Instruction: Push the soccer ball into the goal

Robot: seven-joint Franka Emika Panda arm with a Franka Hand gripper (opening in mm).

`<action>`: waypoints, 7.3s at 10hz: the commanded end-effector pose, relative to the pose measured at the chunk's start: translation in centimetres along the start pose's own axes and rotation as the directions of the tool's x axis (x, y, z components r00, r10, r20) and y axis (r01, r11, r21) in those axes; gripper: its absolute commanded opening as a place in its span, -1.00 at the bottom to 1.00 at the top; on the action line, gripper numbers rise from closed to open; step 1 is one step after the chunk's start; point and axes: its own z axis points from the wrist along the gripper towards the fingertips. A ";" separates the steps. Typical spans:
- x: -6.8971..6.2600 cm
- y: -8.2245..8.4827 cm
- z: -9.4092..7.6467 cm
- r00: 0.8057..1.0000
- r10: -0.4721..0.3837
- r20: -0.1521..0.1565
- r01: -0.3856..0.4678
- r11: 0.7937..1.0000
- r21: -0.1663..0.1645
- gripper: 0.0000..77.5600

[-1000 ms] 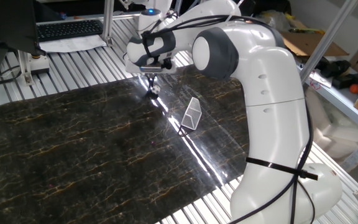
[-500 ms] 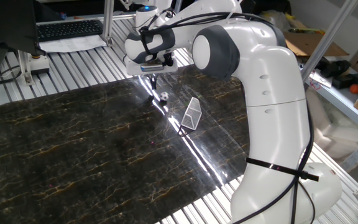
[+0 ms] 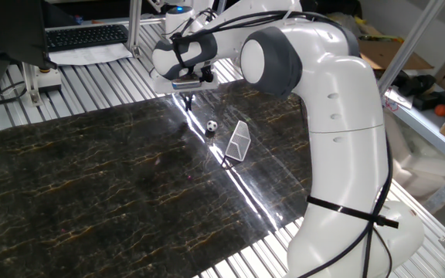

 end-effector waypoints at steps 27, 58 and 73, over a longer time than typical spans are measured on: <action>1.9 -6.9 2.9 0.961 -0.274 0.035 0.267 0.954 0.137 -0.97; -0.9 -8.3 3.9 1.000 0.018 -0.007 -0.018 1.000 -0.023 -0.97; 0.5 -7.8 3.3 0.837 0.525 -0.156 -0.546 0.822 -0.163 -0.97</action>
